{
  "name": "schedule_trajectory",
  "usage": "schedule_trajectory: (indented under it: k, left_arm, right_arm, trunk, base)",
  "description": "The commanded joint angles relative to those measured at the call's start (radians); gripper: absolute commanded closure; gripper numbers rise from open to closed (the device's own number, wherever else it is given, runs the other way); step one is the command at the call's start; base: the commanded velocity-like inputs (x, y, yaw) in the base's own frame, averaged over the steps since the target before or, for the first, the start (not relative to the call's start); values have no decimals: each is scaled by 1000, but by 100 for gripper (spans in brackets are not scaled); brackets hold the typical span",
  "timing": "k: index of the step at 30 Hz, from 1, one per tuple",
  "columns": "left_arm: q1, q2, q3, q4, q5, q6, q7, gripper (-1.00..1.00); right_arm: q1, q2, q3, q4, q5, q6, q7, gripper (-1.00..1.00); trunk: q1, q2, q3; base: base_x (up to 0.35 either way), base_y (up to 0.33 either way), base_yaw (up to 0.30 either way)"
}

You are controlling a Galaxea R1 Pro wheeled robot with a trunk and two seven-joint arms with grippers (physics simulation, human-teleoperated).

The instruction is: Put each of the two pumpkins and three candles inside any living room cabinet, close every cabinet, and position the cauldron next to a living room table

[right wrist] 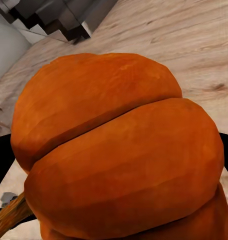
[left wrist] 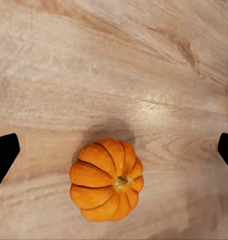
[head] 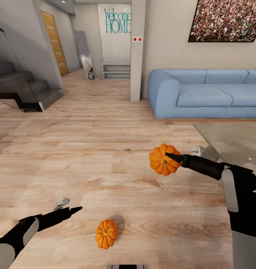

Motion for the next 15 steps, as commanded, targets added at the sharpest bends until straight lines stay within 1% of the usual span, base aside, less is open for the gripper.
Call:
schedule_trajectory:
  k: [1, 2, 3, 5, 7, 9, 11, 13, 15]
  left_arm:
    - [-4, -1, -3, 5, 9, -14, 25, -100]
    - [-5, -3, -3, 6, 9, -20, 30, -100]
    - [-10, -8, -3, 8, 9, -27, 38, -100]
    - [-18, -10, -3, 9, 10, -31, 41, -100]
    - [-42, -11, -4, 11, 11, -31, 37, -100]
    - [-72, -14, -6, 18, 11, -26, 34, -100]
    - [-121, -13, -11, 31, 10, -15, 25, -100]
    - [-146, -10, -17, 35, 10, -7, 11, -100]
    - [-182, -9, -24, 38, 10, 6, -30, -100]
  right_arm:
    - [-1, 0, -3, 0, 4, 2, 66, 100]
    - [0, 0, -2, 0, 4, 1, 88, 100]
    - [0, 0, -1, 0, 4, 2, 124, 100]
    - [0, 0, 0, 0, 5, 2, 147, 100]
    - [1, 0, 1, 0, 5, 2, 172, 100]
    - [1, 0, 2, 0, 5, 1, 180, 100]
    - [0, -1, 1, 0, 5, 0, 186, 100]
    - [0, -1, -1, 0, 5, 0, 188, 100]
    - [0, -2, -5, 0, 5, 2, 190, 100]
  trunk:
    - [0, -1, -5]
    - [1, -1, -9]
    - [1, -1, -13]
    - [2, -2, -20]
    - [3, -2, -28]
    - [4, -3, -36]
    - [5, -3, -43]
    - [6, -3, -51]
    - [6, -4, -59]
  base:
    - [0, 0, 0]
    - [0, 0, 0]
    - [0, 0, 0]
    - [0, 0, 0]
    - [0, 0, 0]
    - [0, 0, 0]
    - [0, 0, 0]
    - [0, 0, 0]
    - [0, 0, 0]
